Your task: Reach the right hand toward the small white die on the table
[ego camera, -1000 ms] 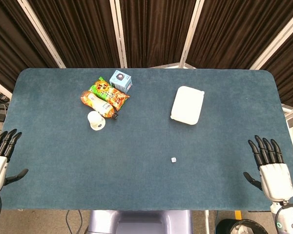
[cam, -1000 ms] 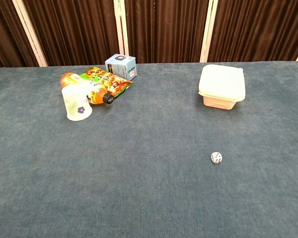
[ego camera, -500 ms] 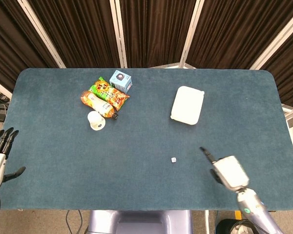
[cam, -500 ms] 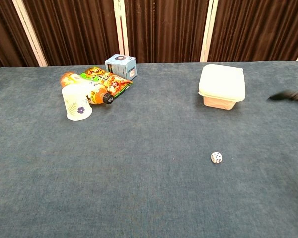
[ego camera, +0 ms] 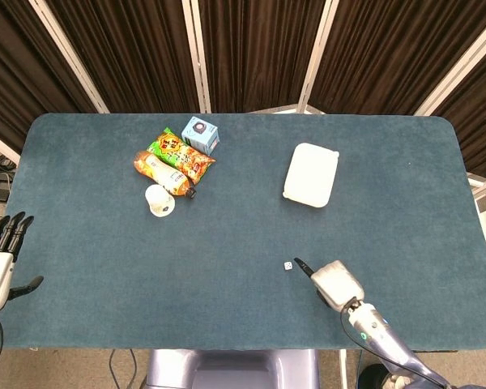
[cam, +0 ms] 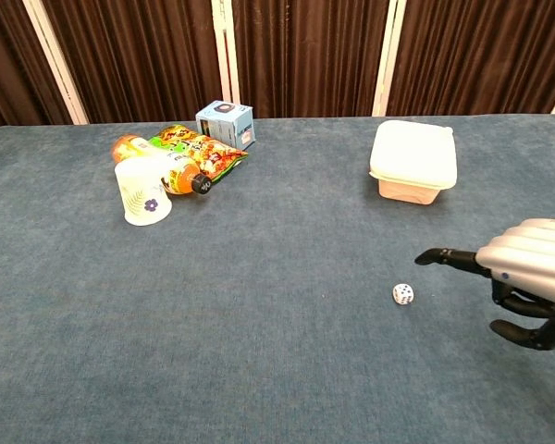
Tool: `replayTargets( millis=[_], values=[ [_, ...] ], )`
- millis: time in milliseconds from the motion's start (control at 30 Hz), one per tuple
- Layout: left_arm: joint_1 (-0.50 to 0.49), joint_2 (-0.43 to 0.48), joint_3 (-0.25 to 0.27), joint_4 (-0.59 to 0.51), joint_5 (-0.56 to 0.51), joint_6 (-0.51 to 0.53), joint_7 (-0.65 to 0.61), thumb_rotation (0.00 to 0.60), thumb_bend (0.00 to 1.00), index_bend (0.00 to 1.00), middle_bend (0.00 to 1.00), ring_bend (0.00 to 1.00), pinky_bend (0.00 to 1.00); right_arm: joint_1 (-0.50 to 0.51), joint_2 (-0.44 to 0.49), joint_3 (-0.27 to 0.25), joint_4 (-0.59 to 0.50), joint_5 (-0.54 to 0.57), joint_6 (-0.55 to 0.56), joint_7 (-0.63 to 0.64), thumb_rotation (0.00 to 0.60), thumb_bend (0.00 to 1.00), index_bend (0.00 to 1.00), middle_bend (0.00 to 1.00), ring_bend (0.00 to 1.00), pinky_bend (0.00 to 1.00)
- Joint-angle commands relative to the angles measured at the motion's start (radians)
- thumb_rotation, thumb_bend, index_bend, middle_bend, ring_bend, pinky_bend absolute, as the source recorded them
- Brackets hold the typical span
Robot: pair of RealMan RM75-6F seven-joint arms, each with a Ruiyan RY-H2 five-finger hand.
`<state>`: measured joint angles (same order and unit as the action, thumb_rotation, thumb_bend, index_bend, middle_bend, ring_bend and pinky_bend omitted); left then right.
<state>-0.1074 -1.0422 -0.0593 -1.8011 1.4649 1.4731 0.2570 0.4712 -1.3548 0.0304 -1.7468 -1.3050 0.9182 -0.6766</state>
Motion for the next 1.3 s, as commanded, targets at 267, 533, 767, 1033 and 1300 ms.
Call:
replayTargets(
  millis=[267,533,767,1033,1300],
  values=[
    [-0.005,-0.005,0.002,0.002,-0.008,-0.009,0.005,0.600,0.00,0.00,0.00,0.00,0.00,0.032,-0.060,-0.019,0.039,0.067,-0.013,-0.045,0.600,0.48,0.04,0.90,0.79,1.00],
    [-0.008,-0.009,0.001,0.006,-0.018,-0.016,0.013,0.600,0.00,0.00,0.00,0.00,0.00,0.044,-0.079,-0.040,0.053,0.050,0.009,-0.055,0.600,0.48,0.04,0.90,0.79,1.00],
    [-0.010,-0.012,0.002,0.006,-0.019,-0.017,0.018,0.600,0.00,0.00,0.00,0.00,0.00,0.047,-0.079,-0.055,0.067,0.043,0.018,-0.037,0.600,0.48,0.05,0.90,0.79,1.00],
    [-0.011,-0.013,0.004,0.003,-0.018,-0.016,0.023,0.600,0.00,0.00,0.00,0.00,0.00,0.053,-0.083,-0.069,0.087,0.037,0.022,-0.022,0.600,0.48,0.07,0.90,0.79,1.00],
    [-0.011,-0.014,0.006,0.003,-0.017,-0.014,0.026,0.600,0.00,0.00,0.00,0.00,0.00,0.050,-0.083,-0.094,0.086,0.024,0.028,-0.024,0.600,0.48,0.08,0.90,0.79,1.00]
  ],
)
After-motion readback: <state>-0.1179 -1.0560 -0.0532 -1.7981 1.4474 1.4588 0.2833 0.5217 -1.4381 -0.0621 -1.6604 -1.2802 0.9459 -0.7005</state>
